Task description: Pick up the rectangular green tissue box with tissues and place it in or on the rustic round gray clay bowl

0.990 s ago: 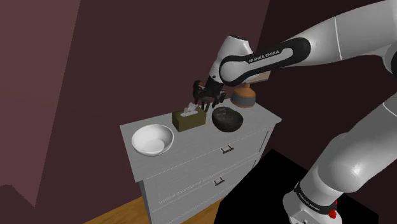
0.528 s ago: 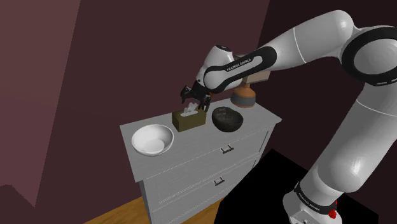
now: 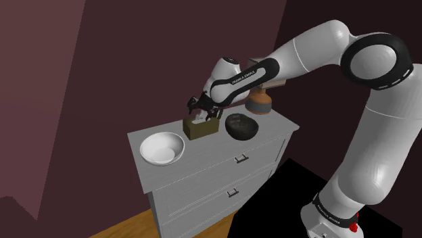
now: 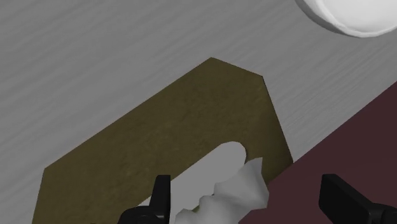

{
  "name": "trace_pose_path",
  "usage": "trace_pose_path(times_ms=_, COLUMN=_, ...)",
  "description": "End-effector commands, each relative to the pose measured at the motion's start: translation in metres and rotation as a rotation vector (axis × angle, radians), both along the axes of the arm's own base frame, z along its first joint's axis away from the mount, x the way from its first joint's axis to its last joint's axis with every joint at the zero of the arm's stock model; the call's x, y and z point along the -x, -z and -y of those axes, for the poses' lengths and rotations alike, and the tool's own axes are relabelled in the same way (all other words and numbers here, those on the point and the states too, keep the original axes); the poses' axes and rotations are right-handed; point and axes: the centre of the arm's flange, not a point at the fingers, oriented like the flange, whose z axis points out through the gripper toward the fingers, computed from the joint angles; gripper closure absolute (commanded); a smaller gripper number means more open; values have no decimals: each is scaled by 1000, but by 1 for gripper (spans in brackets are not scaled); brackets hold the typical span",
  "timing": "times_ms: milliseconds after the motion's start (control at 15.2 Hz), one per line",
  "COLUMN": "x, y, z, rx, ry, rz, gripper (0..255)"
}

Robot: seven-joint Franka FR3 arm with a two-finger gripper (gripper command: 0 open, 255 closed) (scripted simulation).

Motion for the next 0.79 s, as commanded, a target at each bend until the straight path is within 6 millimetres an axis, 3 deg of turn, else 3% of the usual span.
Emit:
trace_pose_path(times_ms=0, x=-4, y=7, z=-2, rx=0, ry=0, rz=0, gripper=0)
trace_pose_path(times_ms=462, x=-4, y=7, z=-2, rx=0, ry=0, rz=0, gripper=0)
trace_pose_path(times_ms=528, x=-4, y=7, z=-2, rx=0, ry=0, rz=0, gripper=255)
trace_pose_path(times_ms=726, x=-4, y=7, z=-2, rx=0, ry=0, rz=0, gripper=255)
